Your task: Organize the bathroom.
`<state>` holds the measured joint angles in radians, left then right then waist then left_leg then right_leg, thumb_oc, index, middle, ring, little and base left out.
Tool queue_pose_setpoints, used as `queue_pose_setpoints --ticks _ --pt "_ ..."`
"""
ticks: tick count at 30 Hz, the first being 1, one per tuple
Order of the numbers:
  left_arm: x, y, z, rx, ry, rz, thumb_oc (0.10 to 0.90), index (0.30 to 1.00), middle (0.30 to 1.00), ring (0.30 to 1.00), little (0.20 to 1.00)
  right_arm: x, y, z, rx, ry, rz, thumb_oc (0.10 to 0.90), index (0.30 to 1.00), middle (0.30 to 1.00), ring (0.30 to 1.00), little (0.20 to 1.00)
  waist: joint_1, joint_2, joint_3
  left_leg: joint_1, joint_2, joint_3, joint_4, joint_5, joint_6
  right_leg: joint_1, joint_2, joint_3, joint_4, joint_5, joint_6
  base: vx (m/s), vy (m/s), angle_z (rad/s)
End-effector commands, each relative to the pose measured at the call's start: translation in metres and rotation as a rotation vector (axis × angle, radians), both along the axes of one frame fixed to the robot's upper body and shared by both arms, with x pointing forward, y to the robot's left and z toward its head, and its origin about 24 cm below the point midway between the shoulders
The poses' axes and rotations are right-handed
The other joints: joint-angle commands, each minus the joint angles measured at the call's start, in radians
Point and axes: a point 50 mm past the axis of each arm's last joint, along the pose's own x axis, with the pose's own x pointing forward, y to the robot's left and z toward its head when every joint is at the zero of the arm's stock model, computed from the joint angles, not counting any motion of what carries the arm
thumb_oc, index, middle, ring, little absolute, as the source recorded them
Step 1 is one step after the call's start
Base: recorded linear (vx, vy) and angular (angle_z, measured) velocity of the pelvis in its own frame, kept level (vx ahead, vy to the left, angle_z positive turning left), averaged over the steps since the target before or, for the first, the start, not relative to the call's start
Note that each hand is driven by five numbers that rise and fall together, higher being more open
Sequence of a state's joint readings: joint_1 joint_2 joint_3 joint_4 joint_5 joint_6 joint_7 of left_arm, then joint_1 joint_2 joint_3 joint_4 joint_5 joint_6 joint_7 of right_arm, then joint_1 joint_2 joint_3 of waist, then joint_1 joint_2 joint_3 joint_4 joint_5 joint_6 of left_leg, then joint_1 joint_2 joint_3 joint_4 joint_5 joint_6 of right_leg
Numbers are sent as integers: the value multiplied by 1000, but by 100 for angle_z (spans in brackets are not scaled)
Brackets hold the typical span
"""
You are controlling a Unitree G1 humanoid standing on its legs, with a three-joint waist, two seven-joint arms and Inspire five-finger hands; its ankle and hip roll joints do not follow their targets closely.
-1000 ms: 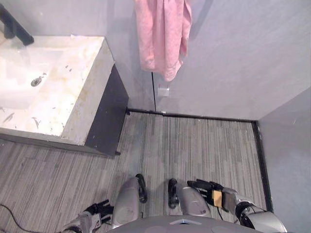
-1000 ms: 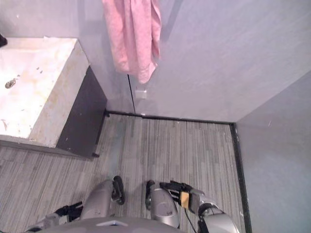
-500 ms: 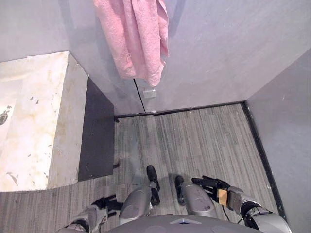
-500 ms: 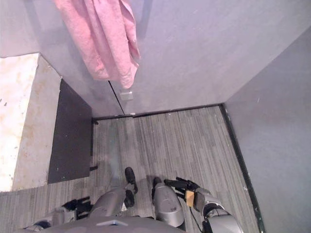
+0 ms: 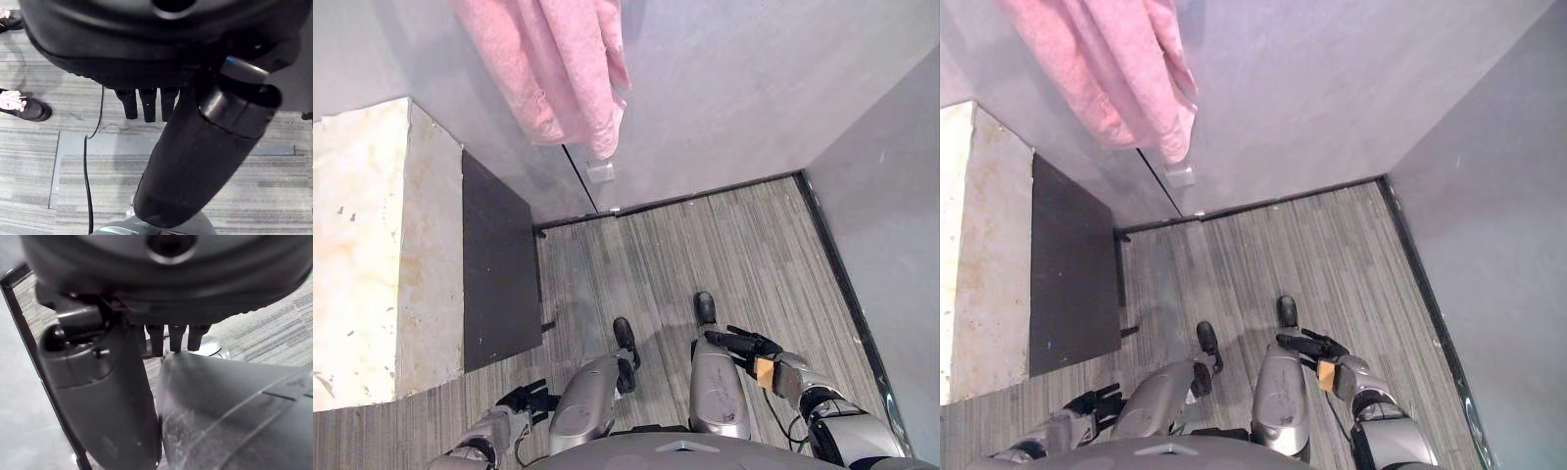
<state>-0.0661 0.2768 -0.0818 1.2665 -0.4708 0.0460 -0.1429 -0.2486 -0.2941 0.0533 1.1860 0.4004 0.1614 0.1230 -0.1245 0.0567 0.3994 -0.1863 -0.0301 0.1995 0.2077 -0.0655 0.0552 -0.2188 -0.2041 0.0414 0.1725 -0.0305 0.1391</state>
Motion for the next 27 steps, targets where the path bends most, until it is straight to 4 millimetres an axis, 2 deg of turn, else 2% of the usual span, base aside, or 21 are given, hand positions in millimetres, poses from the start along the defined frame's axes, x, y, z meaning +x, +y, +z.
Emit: queue_pose_setpoints --ticks 1,5,7,8,10,11,13,14,15,16,17,19,20,21,22,23,25,27 --pt "-9 1 0 -31 -11 -19 800 900 900 900 900 -95 -8 -32 -64 329 68 800 900 900 900 900 -33 13 -21 19 83 -34 123 -67 -49 -43 42 -45 56 19 -13 147 -150 114" --pt "14 4 8 -51 -149 129 800 900 900 900 900 -75 -21 -23 -159 230 111 800 900 900 900 900 -32 11 -31 39 97 -29 83 -55 -57 -10 38 -78 38 5 -24 107 -66 50" --pt "46 23 31 26 -320 210 800 900 900 900 900 -40 -30 -3 -217 114 197 800 900 900 900 900 -16 2 -49 60 106 -40 60 -50 -63 20 39 -104 22 -5 -28 120 -130 19" --pt "58 33 44 71 -377 192 800 900 900 900 900 -24 -30 7 -239 42 226 800 900 900 900 900 -10 -4 -54 64 111 -41 54 -47 -65 24 37 -112 21 -7 -28 83 -165 27" --pt "79 63 81 200 -534 137 800 900 900 900 900 16 -32 46 -339 -192 235 800 900 900 900 900 5 -18 -68 64 123 -49 54 -45 -68 31 35 -128 17 -8 -24 66 -172 49" --pt "85 70 92 219 -558 121 800 900 900 900 900 24 -33 56 -343 -219 225 800 900 900 900 900 7 -22 -71 65 127 -48 55 -46 -69 32 35 -131 18 -8 -24 65 -151 44" --pt "105 86 129 327 -673 4 800 900 900 900 900 48 -39 93 -444 -413 248 800 900 900 900 900 11 -30 -78 72 139 -47 61 -51 -71 45 35 -143 14 -10 -22 59 -113 18" --pt "107 87 132 341 -682 -15 800 900 900 900 900 50 -39 96 -444 -420 242 800 900 900 900 900 12 -31 -81 70 140 -46 60 -49 -71 43 35 -144 12 -9 -22 62 -82 11" --pt "115 90 147 384 -718 -72 800 900 900 900 900 60 -43 114 -487 -506 273 800 900 900 900 900 13 -32 -84 76 146 -44 62 -53 -73 53 37 -148 9 -11 -20 74 -71 7" --pt "123 92 160 415 -752 -127 800 900 900 900 900 70 -46 131 -514 -554 279 800 900 900 900 900 16 -32 -93 79 150 -41 58 -51 -76 59 38 -152 0 -10 -17 133 -105 3" --pt "138 92 183 486 -807 -224 800 900 900 900 900 86 -49 160 -570 -663 314 800 900 900 900 900 19 -29 -101 89 158 -35 55 -54 -81 72 41 -155 -2 -17 -15 125 -84 -3" --pt "154 89 204 540 -844 -316 800 900 900 900 900 105 -49 189 -628 -742 347 800 900 900 900 900 22 -24 -113 101 165 -29 42 -50 -89 86 44 -152 -8 -22 -13 100 -48 -4" --pt "156 89 206 548 -846 -323 800 900 900 900 900 106 -49 191 -630 -749 350 800 900 900 900 900 22 -24 -115 100 165 -27 39 -47 -90 85 45 -151 -11 -19 -14 74 -21 -1" --pt "163 88 216 576 -858 -354 800 900 900 900 900 115 -46 204 -651 -785 370 800 900 900 900 900 21 -22 -120 106 168 -24 33 -43 -93 89 46 -148 -13 -21 -15 78 -11 0" --pt "171 86 224 590 -871 -385 800 900 900 900 900 123 -41 216 -679 -816 386 800 900 900 900 900 19 -20 -123 116 171 -22 27 -43 -96 99 47 -145 -13 -26 -15 151 -21 1" --pt "185 79 246 630 -925 -456 800 900 900 900 900 139 -28 240 -697 -902 406 800 900 900 900 900 19 -15 -138 124 175 -14 14 -35 -101 108 49 -140 -20 -27 -18 145 -21 -1" --pt "195 70 262 634 -982 -509 800 900 900 900 900 150 -17 261 -725 -970 414 800 900 900 900 900 23 -12 -146 128 180 -11 10 -33 -107 113 49 -136 -22 -30 -20 93 -19 -1" --pt "206 59 288 656 -1088 -546 800 900 900 900 900 163 1 285 -741 -1051 445 800 900 900 900 900 29 -8 -152 128 185 -5 7 -30 -114 119 49 -134 -29 -31 -22 39 -7 1"
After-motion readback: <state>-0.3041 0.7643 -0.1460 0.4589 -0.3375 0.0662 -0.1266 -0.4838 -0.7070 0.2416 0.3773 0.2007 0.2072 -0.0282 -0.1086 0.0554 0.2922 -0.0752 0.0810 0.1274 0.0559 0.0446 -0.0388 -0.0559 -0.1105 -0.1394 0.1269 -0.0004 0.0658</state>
